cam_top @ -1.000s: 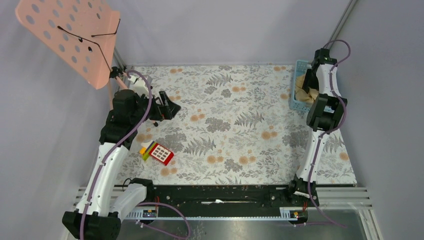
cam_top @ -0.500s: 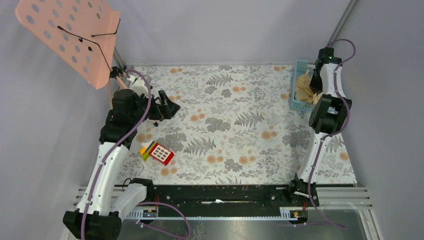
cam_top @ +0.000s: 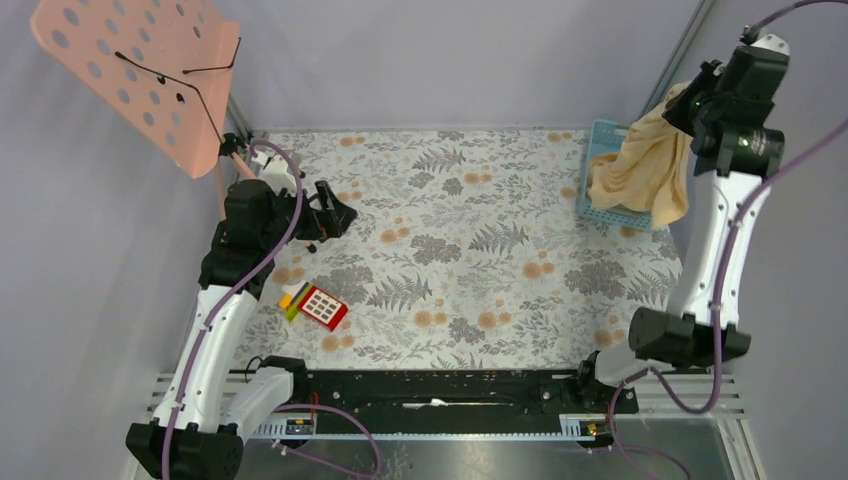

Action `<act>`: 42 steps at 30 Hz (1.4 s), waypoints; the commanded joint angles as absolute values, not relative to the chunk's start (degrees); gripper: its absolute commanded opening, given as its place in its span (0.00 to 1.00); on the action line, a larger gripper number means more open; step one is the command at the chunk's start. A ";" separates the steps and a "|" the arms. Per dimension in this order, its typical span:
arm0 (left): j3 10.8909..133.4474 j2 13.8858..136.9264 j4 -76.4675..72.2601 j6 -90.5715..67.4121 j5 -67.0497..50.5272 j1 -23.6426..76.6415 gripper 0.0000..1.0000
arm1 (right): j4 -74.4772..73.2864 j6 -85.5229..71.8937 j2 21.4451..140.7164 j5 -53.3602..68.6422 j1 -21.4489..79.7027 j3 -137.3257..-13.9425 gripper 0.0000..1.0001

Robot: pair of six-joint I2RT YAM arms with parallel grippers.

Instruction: Pin the brooch onto the clothing

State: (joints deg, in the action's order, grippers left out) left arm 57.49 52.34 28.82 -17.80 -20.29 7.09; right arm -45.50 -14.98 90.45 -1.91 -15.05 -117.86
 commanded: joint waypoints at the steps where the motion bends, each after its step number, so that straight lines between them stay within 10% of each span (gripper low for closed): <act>1: 57.22 51.07 25.84 -17.20 -17.87 6.77 0.99 | -40.99 -21.83 80.37 9.57 -14.96 -116.20 0.00; 27: 54.50 48.71 21.15 -17.67 -19.66 6.77 0.99 | -37.57 -34.09 72.80 42.69 -3.71 -133.22 0.00; 37: 53.79 49.31 20.04 -17.84 -20.87 7.28 0.99 | -21.67 -32.71 59.14 35.70 -3.27 -79.43 0.02; 39: 53.64 49.68 20.04 -17.84 -20.15 7.97 0.99 | -22.96 -29.22 60.00 30.06 -3.25 -72.28 0.28; 41: 53.53 50.11 20.16 -17.72 -19.36 9.01 0.99 | -24.69 -25.06 61.66 25.12 -3.25 -68.06 0.84; 42: 53.53 50.32 20.39 -17.61 -18.91 9.62 0.99 | -25.60 -23.12 62.64 24.49 -3.25 -66.94 0.92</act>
